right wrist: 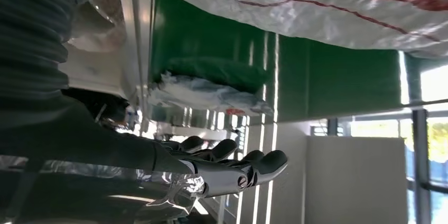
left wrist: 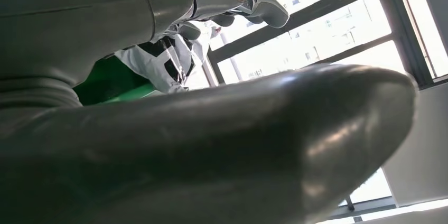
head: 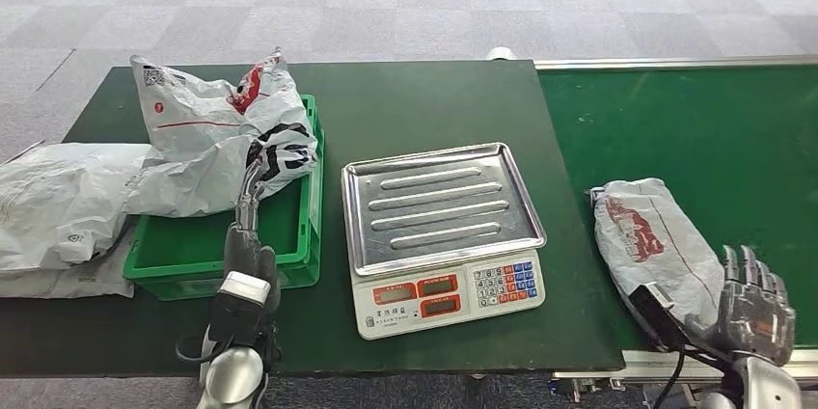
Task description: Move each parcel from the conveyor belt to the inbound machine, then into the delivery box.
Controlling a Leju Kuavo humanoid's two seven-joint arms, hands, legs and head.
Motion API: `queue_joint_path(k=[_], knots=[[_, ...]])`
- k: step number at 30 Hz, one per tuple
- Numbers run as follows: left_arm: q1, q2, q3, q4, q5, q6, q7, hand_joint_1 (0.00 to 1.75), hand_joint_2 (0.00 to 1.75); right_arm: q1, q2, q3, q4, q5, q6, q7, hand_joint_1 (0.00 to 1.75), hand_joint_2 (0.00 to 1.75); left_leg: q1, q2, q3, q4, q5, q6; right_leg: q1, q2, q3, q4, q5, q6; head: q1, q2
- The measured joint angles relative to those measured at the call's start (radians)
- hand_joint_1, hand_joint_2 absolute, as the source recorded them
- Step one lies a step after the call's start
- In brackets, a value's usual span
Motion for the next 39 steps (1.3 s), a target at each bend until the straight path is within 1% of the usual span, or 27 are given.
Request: queue_joint_path(k=[2, 7, 11, 14, 16, 18, 21, 24, 27, 29, 33, 39], knots=[[0.002, 0.004, 0.000, 0.001, 0.002, 0.000, -0.002, 0.00, 0.00, -0.038, -0.015, -0.038, 0.082, -0.028, -0.003, -0.010, 0.00, 1.75, 0.000, -0.001, 0.000, 0.000, 0.000, 0.000, 0.000, -0.001, 0.000, 0.000, 0.000, 0.000, 0.000, 0.000], [0.003, 0.011, 0.000, 0.003, 0.003, 0.002, -0.003, 0.00, 0.00, -0.113, -0.039, -0.096, 0.217, -0.095, -0.007, -0.042, 0.00, 1.75, 0.000, 0.000, 0.000, 0.000, 0.000, 0.000, 0.000, 0.000, 0.000, 0.000, 0.001, 0.000, 0.000, 0.000], [-0.001, 0.014, -0.006, 0.006, 0.000, 0.009, 0.000, 0.00, 0.00, -0.202, -0.048, -0.127, 0.331, -0.103, -0.061, -0.060, 0.00, 1.75, 0.000, 0.002, 0.001, 0.000, 0.000, 0.000, 0.000, 0.003, 0.000, 0.000, 0.001, 0.000, 0.000, 0.000], [-0.001, 0.015, -0.023, 0.008, -0.023, 0.025, 0.009, 0.00, 0.00, -0.271, -0.048, -0.148, 0.411, -0.158, -0.076, -0.106, 0.00, 1.75, 0.000, 0.003, 0.000, 0.000, 0.000, 0.000, 0.000, 0.003, 0.000, 0.000, 0.001, 0.000, 0.000, 0.000], [0.000, 0.014, -0.031, 0.008, -0.036, 0.042, 0.017, 0.00, 0.00, -0.339, -0.048, -0.164, 0.479, -0.228, -0.052, -0.159, 0.00, 1.75, 0.000, 0.004, 0.000, 0.000, 0.000, 0.000, 0.000, 0.005, 0.000, 0.001, 0.002, 0.000, 0.000, 0.000], [0.003, 0.014, -0.034, 0.008, -0.045, 0.059, 0.022, 0.00, 0.00, -0.434, -0.048, -0.180, 0.570, -0.305, 0.004, -0.206, 0.00, 1.75, 0.000, 0.009, 0.001, 0.000, 0.001, 0.000, 0.000, 0.009, -0.002, 0.001, 0.004, 0.000, 0.000, 0.000], [0.007, 0.014, -0.035, 0.007, -0.054, 0.069, 0.023, 0.00, 0.00, -0.557, -0.048, -0.198, 0.691, -0.374, 0.071, -0.232, 0.00, 1.75, 0.000, 0.011, 0.001, 0.000, 0.001, 0.000, 0.000, 0.012, -0.003, 0.001, 0.005, 0.000, 0.000, 0.000], [0.009, 0.014, -0.035, 0.010, -0.056, 0.070, 0.023, 0.00, 0.00, -0.625, -0.046, -0.207, 0.768, -0.412, 0.123, -0.263, 0.00, 1.75, 0.000, 0.008, 0.001, 0.000, 0.002, 0.000, 0.000, 0.009, -0.002, 0.001, 0.005, 0.001, 0.000, 0.000], [0.008, 0.014, -0.035, 0.018, -0.056, 0.070, 0.021, 0.00, 0.00, -0.641, -0.033, -0.208, 0.811, -0.430, 0.159, -0.304, 0.00, 1.75, 0.001, 0.007, 0.000, 0.000, 0.002, 0.000, 0.001, 0.007, -0.002, 0.001, 0.005, 0.000, 0.000, 0.000], [0.006, 0.014, -0.035, 0.026, -0.056, 0.070, 0.020, 0.00, 0.00, -0.637, -0.015, -0.207, 0.831, -0.430, 0.183, -0.317, 0.00, 1.75, 0.001, 0.007, 0.000, 0.000, 0.002, 0.000, 0.001, 0.008, -0.002, 0.001, 0.005, 0.000, 0.000, 0.000], [-0.006, 0.014, -0.035, 0.043, -0.055, 0.070, 0.018, 0.00, 0.00, -0.621, 0.017, -0.179, 0.860, -0.405, 0.230, -0.297, 0.00, 1.75, 0.001, 0.006, 0.000, 0.000, 0.002, 0.000, 0.001, 0.007, -0.003, 0.001, 0.004, 0.000, 0.000, 0.000], [-0.012, 0.014, -0.035, 0.058, -0.053, 0.069, 0.018, 0.00, 0.00, -0.610, 0.039, -0.135, 0.885, -0.392, 0.236, -0.285, 0.00, 1.75, 0.000, 0.006, -0.001, 0.000, 0.002, 0.000, 0.000, 0.006, -0.003, 0.001, 0.004, 0.000, 0.000, 0.000]])
